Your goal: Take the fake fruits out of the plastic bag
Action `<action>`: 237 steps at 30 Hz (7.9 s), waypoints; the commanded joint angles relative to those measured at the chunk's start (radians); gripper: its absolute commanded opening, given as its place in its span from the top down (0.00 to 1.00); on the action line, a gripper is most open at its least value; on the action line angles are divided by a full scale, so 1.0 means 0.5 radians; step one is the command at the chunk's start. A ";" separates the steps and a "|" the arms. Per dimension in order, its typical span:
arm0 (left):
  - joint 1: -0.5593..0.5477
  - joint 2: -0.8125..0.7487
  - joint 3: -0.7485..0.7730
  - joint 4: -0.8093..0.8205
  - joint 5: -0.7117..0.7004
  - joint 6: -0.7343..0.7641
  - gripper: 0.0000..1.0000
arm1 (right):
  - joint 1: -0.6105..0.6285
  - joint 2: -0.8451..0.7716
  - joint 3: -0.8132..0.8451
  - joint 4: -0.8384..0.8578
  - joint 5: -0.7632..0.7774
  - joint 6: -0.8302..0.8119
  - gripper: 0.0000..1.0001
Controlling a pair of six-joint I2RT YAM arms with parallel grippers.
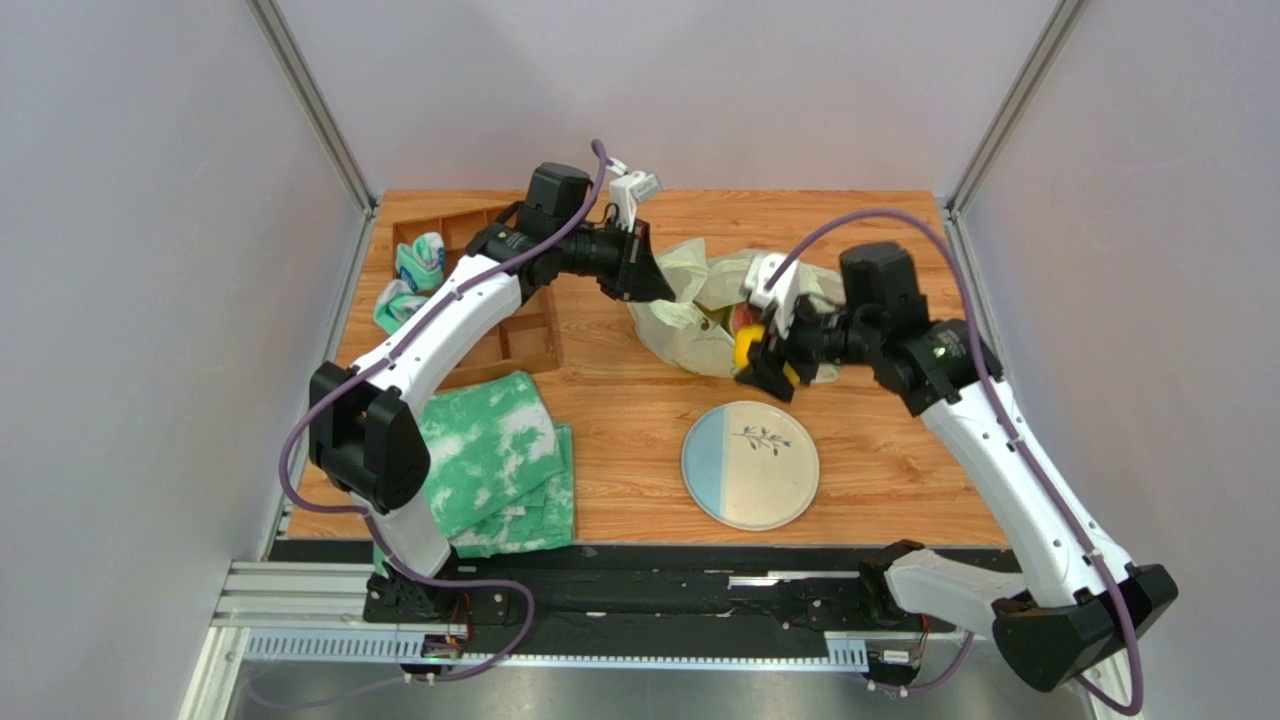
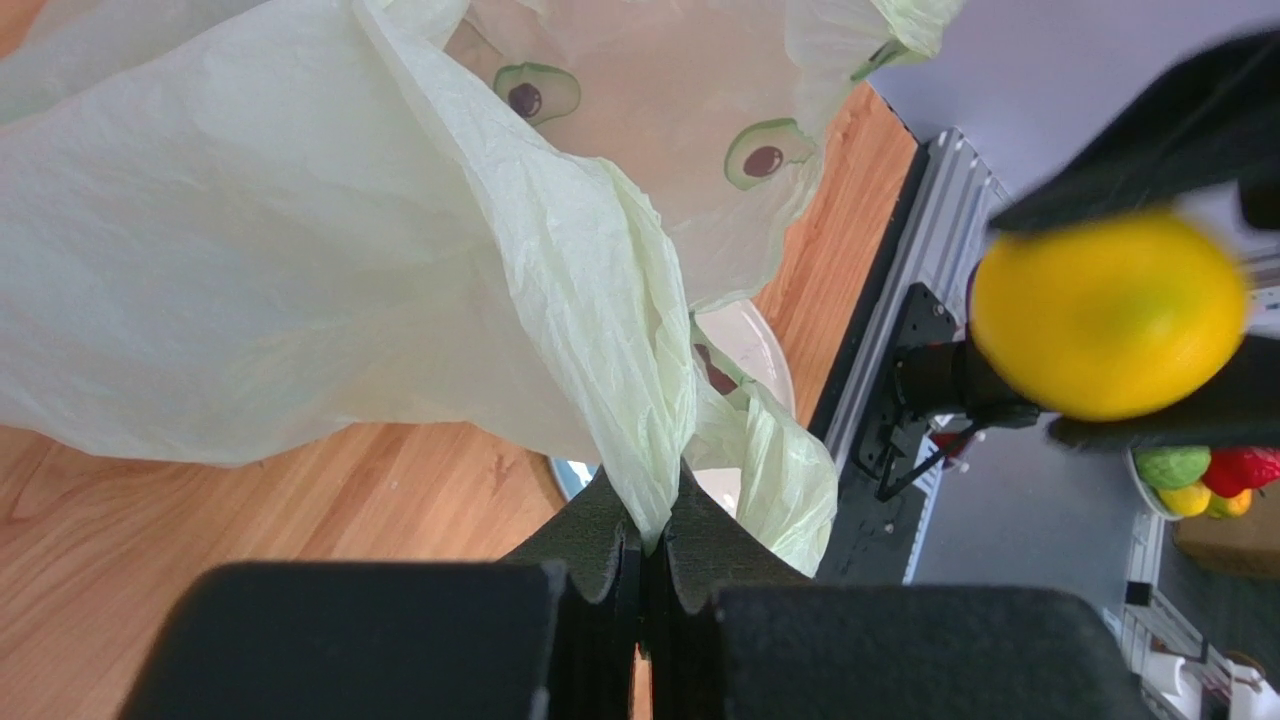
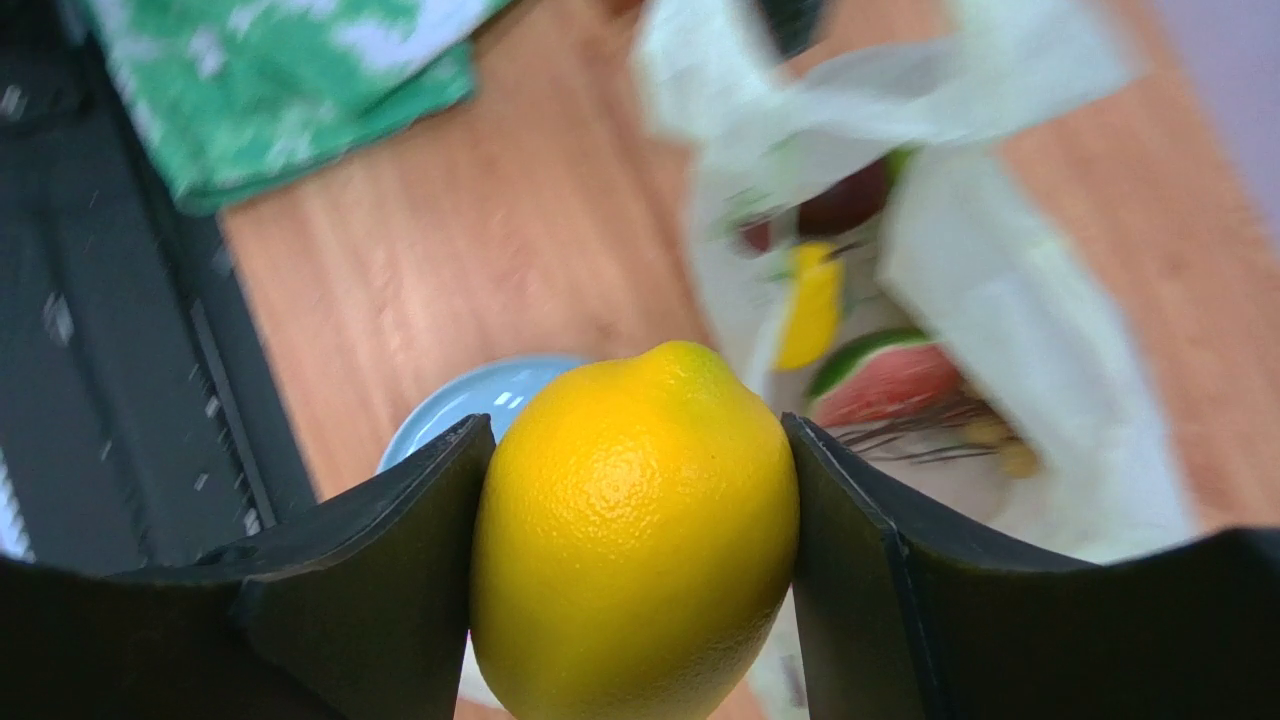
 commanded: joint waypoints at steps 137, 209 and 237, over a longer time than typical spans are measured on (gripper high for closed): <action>-0.048 -0.394 -0.442 -0.443 -0.296 0.679 1.00 | 0.098 1.901 0.782 0.255 0.438 0.513 0.57; 0.191 -0.103 0.215 -0.851 -0.333 0.731 1.00 | 0.377 0.876 -0.498 0.185 0.015 -0.598 0.71; 0.063 -0.164 0.169 -0.894 -0.382 0.786 1.00 | 0.040 0.471 0.005 0.539 -0.163 0.497 0.33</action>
